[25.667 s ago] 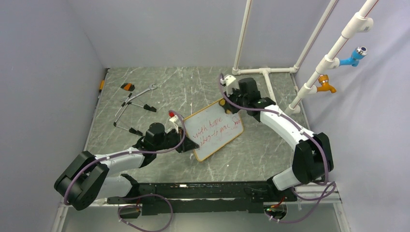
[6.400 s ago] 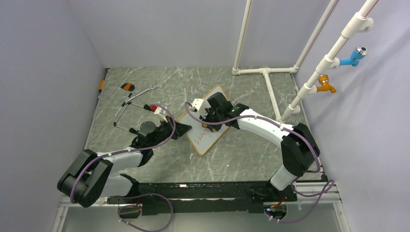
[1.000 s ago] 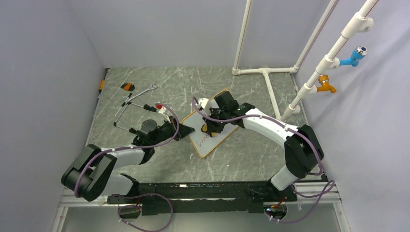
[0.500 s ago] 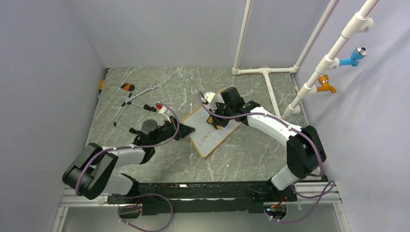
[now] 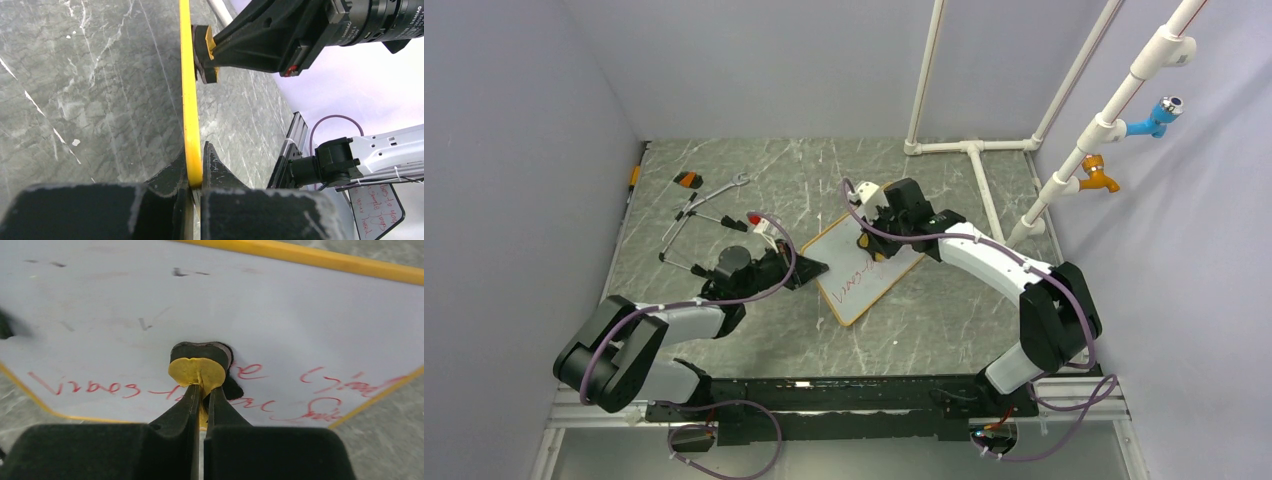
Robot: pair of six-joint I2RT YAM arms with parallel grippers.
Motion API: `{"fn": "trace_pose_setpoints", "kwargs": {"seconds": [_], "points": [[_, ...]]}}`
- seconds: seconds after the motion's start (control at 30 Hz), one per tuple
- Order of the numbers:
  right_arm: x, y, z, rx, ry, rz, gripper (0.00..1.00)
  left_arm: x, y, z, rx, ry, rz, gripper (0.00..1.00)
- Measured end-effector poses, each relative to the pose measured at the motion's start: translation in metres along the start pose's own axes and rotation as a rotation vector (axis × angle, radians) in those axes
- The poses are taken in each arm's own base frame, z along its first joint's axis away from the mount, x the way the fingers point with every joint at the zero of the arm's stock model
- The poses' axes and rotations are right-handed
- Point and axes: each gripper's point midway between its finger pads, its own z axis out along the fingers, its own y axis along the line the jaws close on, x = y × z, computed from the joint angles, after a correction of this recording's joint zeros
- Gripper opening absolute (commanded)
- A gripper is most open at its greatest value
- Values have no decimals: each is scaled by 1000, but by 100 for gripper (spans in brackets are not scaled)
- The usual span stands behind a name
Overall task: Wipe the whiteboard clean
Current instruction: Erase the whiteboard at the center of the board.
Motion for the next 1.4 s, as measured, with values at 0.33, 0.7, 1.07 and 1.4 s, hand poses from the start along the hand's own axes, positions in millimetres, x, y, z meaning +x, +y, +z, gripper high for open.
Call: {"fn": "trace_pose_setpoints", "kwargs": {"seconds": [0.33, 0.7, 1.07, 1.4], "points": [[-1, -15, 0, 73, 1, -1, 0, -1, 0, 1, -3, 1, -4, 0], [-1, -24, -2, 124, 6, -19, 0, -1, 0, 1, -6, 0, -2, 0], [-1, -19, -1, 69, 0, -56, 0, 0, -1, 1, -5, 0, -1, 0], [-1, 21, 0, -111, 1, -100, 0, 0, -1, -1, -16, 8, 10, 0]]}}
